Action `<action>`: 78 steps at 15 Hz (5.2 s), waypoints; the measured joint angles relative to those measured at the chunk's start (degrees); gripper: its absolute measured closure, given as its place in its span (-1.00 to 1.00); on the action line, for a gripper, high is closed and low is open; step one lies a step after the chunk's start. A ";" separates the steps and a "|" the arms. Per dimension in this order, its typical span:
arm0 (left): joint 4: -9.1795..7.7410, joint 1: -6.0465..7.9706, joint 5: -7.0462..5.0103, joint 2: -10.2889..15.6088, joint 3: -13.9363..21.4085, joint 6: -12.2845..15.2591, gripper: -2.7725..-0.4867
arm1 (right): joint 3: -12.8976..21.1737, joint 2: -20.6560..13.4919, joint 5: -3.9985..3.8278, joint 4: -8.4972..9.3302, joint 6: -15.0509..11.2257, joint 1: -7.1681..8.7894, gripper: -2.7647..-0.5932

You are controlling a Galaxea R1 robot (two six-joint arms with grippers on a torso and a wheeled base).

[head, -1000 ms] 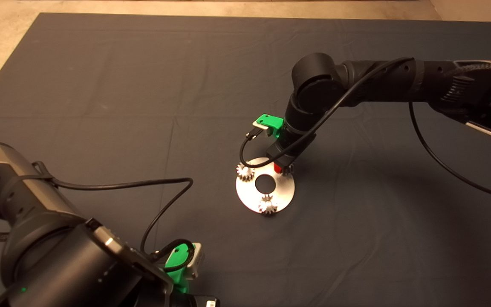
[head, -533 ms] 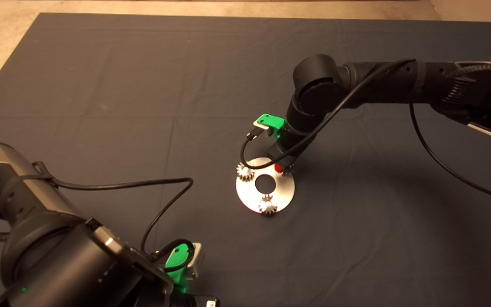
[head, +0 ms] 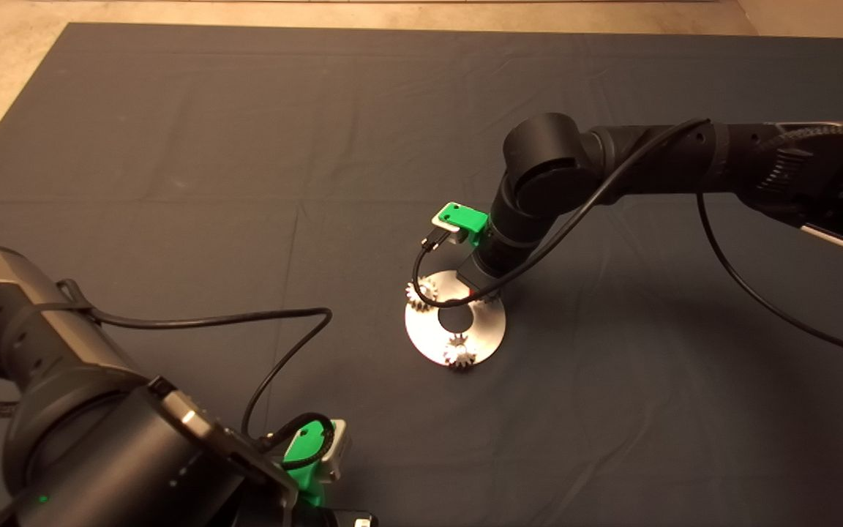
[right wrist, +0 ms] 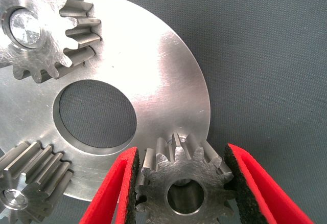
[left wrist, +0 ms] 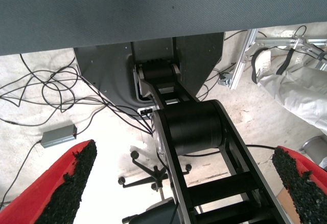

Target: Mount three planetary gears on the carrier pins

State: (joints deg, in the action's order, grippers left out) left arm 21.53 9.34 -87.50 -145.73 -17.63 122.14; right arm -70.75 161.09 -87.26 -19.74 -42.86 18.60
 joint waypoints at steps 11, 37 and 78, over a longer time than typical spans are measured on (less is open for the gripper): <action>0.02 -0.30 0.00 0.00 -0.17 -1.17 -0.75 | 1.40 -1.79 1.57 -1.29 -0.05 -0.09 0.57; 0.16 -2.54 0.02 0.00 -2.79 -5.30 -0.75 | 6.10 -5.83 2.86 -8.82 -0.61 -0.98 0.55; 0.18 -3.50 0.00 -5.07 -8.55 -8.72 -0.75 | 8.55 -4.85 1.24 -15.96 -3.58 -0.83 0.07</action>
State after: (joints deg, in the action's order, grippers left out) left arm 21.71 5.84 -87.50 -150.80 -26.17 113.42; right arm -62.21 156.23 -86.02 -35.69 -46.43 17.77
